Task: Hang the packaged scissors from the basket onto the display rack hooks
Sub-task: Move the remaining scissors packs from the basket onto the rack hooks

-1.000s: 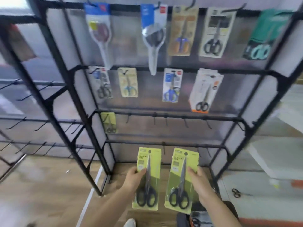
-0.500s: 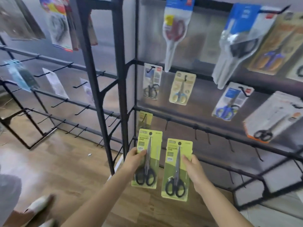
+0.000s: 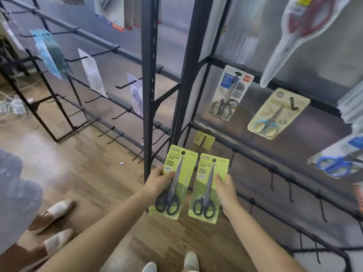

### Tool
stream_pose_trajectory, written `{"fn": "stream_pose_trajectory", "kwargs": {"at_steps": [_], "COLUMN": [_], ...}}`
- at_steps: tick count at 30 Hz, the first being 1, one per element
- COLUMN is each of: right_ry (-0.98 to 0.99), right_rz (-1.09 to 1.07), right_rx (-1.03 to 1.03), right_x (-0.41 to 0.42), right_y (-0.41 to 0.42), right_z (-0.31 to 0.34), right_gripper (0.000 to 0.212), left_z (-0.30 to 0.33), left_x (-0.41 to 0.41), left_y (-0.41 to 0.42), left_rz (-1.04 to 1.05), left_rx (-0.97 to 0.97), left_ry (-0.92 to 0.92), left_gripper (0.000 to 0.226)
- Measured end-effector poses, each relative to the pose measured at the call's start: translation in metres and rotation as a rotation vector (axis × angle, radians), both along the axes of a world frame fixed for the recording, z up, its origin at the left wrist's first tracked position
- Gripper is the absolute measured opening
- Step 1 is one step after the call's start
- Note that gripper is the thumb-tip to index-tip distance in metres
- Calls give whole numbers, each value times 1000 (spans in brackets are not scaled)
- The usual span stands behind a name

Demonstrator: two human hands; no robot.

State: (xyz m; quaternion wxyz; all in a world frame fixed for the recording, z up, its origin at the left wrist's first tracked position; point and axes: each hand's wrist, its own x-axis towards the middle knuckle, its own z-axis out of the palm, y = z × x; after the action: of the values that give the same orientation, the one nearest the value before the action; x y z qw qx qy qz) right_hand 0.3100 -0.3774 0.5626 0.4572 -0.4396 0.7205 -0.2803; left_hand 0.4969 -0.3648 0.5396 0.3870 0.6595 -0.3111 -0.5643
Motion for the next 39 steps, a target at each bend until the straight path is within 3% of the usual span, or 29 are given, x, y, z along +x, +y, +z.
{"fn": "stream_pose_trajectory", "kwargs": {"at_steps": [13, 19, 27, 39], "right_ry": [-19, 79, 88, 81], "right_rz": [100, 159, 109, 67], "right_rx": [125, 53, -18, -144], "right_x": [11, 9, 14, 4], "right_y": [-104, -129, -144, -194], "right_z": [-74, -103, -122, -144], "right_gripper": [51, 17, 18, 19], "left_z": [-42, -47, -49, -57], "left_x": [-26, -35, -31, -32], "left_y": [-40, -46, -50, -66], "left_rz": [160, 229, 273, 289], "left_rx": [82, 105, 134, 193], "left_ry": [7, 30, 65, 83], "left_gripper": [9, 8, 17, 8]}}
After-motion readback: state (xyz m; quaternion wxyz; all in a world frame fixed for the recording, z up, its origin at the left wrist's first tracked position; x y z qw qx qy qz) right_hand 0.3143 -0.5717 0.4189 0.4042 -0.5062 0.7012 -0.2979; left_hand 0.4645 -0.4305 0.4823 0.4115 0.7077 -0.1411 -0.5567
